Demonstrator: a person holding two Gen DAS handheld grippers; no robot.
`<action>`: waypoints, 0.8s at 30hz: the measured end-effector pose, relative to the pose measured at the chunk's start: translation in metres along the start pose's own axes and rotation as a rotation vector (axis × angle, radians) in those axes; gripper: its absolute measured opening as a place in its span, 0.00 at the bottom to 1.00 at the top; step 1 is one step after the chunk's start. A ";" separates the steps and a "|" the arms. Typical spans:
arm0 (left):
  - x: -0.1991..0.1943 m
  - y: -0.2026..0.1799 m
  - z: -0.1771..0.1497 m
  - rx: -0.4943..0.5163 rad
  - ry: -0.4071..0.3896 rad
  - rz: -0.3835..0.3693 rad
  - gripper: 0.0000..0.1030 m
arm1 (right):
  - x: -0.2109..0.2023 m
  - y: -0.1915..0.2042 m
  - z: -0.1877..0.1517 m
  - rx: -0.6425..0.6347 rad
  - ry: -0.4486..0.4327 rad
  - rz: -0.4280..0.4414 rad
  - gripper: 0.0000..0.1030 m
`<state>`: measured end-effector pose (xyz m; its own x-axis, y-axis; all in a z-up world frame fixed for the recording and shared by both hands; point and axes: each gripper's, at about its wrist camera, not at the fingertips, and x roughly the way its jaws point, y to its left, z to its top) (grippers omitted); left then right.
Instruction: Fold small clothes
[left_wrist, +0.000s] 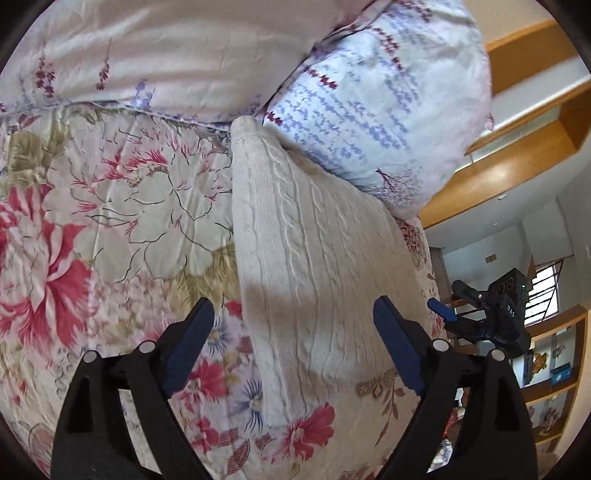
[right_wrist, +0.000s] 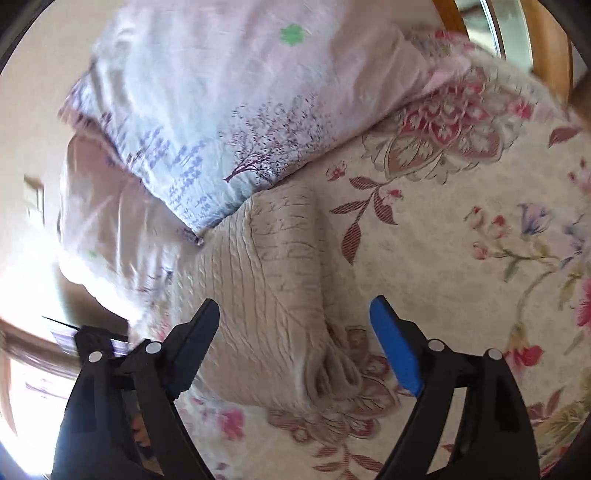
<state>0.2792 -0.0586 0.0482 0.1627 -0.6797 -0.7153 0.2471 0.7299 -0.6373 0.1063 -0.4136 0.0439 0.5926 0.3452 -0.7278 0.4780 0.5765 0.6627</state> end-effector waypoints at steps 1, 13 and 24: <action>0.004 0.000 0.004 -0.010 0.016 -0.001 0.87 | 0.006 -0.002 0.005 0.029 0.033 0.015 0.83; 0.052 0.004 0.029 -0.109 0.101 -0.018 0.84 | 0.065 -0.001 0.027 0.057 0.253 0.001 0.82; 0.068 0.010 0.031 -0.210 0.069 -0.149 0.77 | 0.085 0.003 0.029 -0.005 0.315 0.114 0.78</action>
<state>0.3221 -0.0997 0.0014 0.0721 -0.7794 -0.6224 0.0587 0.6263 -0.7774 0.1765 -0.4044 -0.0110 0.4121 0.6195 -0.6681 0.4160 0.5245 0.7429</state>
